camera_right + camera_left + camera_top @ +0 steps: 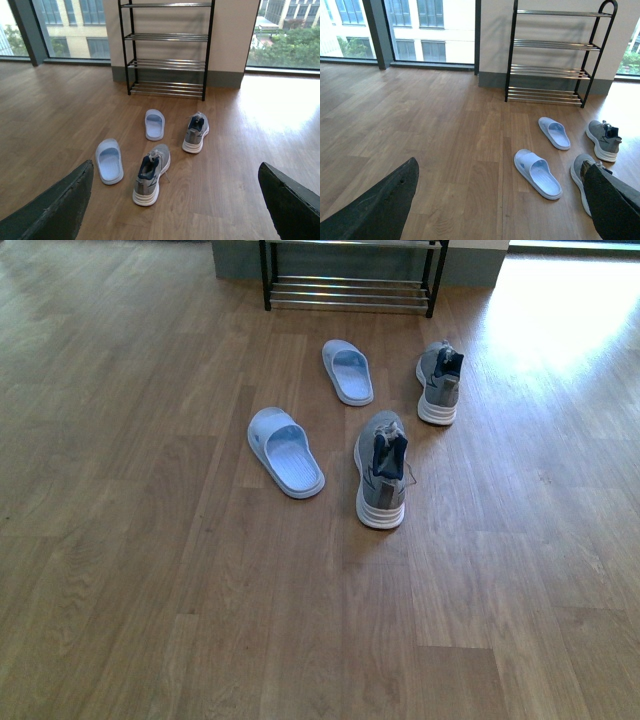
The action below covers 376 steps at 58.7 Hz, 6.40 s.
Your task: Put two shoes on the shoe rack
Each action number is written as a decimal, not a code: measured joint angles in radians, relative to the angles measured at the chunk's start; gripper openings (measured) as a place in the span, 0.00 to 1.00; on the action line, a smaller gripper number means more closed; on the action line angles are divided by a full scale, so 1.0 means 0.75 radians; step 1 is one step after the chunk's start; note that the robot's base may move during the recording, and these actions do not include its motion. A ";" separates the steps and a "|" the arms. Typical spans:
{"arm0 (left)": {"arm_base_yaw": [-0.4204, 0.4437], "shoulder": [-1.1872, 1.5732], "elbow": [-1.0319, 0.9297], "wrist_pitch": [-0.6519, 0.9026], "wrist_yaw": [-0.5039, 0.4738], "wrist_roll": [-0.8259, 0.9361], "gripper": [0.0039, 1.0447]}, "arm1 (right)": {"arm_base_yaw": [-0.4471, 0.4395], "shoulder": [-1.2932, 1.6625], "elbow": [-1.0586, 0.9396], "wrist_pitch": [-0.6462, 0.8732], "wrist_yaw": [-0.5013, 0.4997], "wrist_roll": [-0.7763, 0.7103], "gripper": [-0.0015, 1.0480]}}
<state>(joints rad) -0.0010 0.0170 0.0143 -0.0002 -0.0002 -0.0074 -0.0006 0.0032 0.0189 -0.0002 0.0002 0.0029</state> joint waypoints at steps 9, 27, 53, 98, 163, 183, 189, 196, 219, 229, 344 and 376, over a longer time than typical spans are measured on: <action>0.000 0.000 0.000 0.000 0.000 0.000 0.91 | 0.000 0.000 0.000 0.000 0.000 0.000 0.91; 0.000 0.000 0.000 0.000 0.000 0.000 0.91 | 0.000 0.000 0.000 0.000 0.000 0.000 0.91; 0.000 0.000 0.000 0.000 0.000 0.000 0.91 | 0.000 0.000 0.000 0.000 0.000 0.000 0.91; 0.000 0.000 0.000 0.000 0.000 0.000 0.91 | 0.000 0.000 0.000 0.000 0.000 0.000 0.91; 0.000 0.000 0.000 0.000 0.001 0.000 0.91 | -0.080 1.609 0.262 0.900 0.075 0.152 0.91; 0.000 0.000 0.000 0.000 0.001 0.000 0.91 | -0.064 2.737 0.734 0.955 0.043 0.111 0.91; 0.000 0.000 0.000 0.000 0.000 0.000 0.91 | -0.051 2.983 0.883 0.911 0.050 0.104 0.91; 0.000 0.000 0.000 0.000 0.001 0.000 0.91 | -0.044 3.182 1.028 0.845 0.051 0.106 0.91; 0.000 0.000 0.000 0.000 0.000 0.000 0.91 | -0.044 3.536 1.448 0.608 -0.036 0.222 0.91; 0.000 0.000 0.000 0.000 0.001 0.000 0.91 | -0.043 3.613 1.542 0.565 -0.074 0.259 0.91; 0.000 0.000 0.000 0.000 0.001 0.000 0.91 | 0.054 3.706 1.625 0.640 -0.243 0.390 0.21; 0.000 0.000 0.000 0.000 0.000 0.000 0.91 | 0.007 3.376 1.236 0.872 -0.247 0.388 0.01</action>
<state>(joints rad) -0.0010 0.0170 0.0143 -0.0002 -0.0002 -0.0074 0.0044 2.5351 0.9459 0.6540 -0.1848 0.2935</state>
